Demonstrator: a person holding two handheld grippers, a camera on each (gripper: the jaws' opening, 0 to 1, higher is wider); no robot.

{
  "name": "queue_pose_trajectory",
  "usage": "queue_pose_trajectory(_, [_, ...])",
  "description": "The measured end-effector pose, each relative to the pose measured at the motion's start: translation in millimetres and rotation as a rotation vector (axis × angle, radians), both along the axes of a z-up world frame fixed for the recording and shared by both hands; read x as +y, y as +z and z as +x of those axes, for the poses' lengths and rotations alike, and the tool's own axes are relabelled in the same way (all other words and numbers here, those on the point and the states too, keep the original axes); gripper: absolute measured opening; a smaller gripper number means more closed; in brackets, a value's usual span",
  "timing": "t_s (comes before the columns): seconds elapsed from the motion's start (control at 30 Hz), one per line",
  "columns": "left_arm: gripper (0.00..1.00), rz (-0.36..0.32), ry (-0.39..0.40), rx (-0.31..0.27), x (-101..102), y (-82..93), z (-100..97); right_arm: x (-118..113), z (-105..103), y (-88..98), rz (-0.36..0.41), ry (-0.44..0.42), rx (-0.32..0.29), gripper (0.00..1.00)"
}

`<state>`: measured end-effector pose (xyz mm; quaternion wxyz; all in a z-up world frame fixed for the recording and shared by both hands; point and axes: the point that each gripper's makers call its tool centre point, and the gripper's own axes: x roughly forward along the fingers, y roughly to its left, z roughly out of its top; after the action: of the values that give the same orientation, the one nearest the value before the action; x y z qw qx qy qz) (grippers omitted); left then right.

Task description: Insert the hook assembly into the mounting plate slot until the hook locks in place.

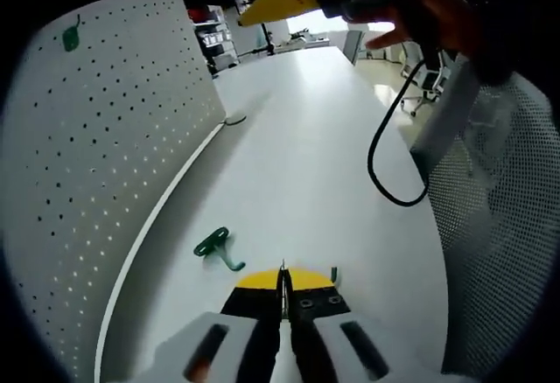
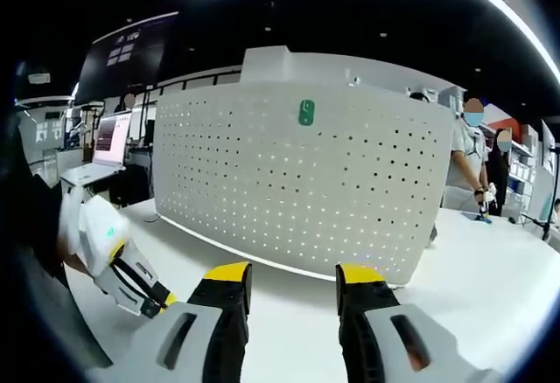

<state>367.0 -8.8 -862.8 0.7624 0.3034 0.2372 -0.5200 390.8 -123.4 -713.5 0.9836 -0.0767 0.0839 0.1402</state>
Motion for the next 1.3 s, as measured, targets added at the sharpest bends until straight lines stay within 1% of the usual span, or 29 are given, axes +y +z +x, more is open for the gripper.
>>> queue_pose_trajectory(0.4, [0.01,-0.061,0.088,-0.001,13,14.4,10.3,5,0,-3.3,-0.012,0.021,0.010,0.36])
queue_pose_trajectory(0.57, [0.01,-0.108,0.128,-0.004,17,26.5,16.2,8,-1,-3.4,-0.016,0.032,0.010,0.36])
queue_pose_trajectory(1.0, [0.01,-0.233,0.230,0.013,29,58.5,30.7,17,-3,-2.9,-0.018,0.065,0.007,0.35])
queue_pose_trajectory(1.1, [0.01,-0.280,0.266,0.034,32,65.9,32.4,23,-4,-1.7,-0.018,0.085,0.002,0.35])
queue_pose_trajectory(1.3, [0.01,-0.331,0.305,0.046,37,76.7,35.8,38,-8,-3.8,-0.030,0.135,0.007,0.33])
